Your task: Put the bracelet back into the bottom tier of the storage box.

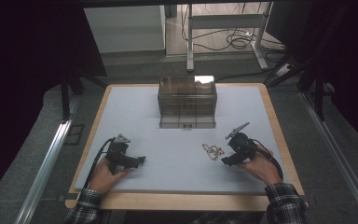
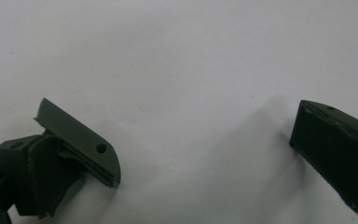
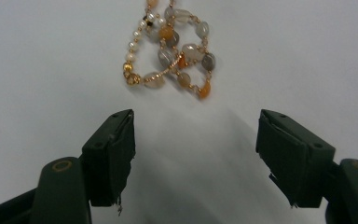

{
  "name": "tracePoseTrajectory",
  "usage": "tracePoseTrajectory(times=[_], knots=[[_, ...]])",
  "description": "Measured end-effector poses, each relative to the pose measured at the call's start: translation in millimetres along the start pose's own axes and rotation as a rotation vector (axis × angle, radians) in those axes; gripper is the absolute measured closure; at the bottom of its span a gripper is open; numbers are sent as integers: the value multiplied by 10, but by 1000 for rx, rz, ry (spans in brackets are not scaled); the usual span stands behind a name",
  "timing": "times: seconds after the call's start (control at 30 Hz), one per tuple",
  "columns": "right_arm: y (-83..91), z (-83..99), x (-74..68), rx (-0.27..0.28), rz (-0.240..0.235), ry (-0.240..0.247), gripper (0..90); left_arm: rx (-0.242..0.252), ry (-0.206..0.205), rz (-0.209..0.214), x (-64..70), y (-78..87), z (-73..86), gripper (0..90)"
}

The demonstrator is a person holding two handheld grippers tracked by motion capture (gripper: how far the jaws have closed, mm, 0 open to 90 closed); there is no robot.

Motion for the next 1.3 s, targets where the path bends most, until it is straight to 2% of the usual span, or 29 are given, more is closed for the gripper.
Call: tracePoseTrajectory(times=[0.67,0.9,1.0,1.17,1.23,1.3], knots=[[-267,-441,-194,-57,-23,80,251,0,1,0,0,0,0,0],[-361,-557,-222,-116,6,114,265,0,1,0,0,0,0,0],[-342,-584,-226,-131,2,127,407,1,1,0,0,0,0,0],[-301,-584,-227,-166,0,137,708,1,0,0,1,0,0,0],[-293,-576,-221,-174,3,136,793,1,0,0,0,0,0,0],[-286,-568,-213,-176,1,135,805,1,1,0,0,0,0,0]])
Point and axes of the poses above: each handheld gripper's, and its own axes: y roughly backward along the jaws, z roughly out of its underside, x roughly to its right, the point moved 4 cm from there along -y, roughly forward along the jaws, and after that the axes turned 12 degrees about z, right-handed, at the moved point
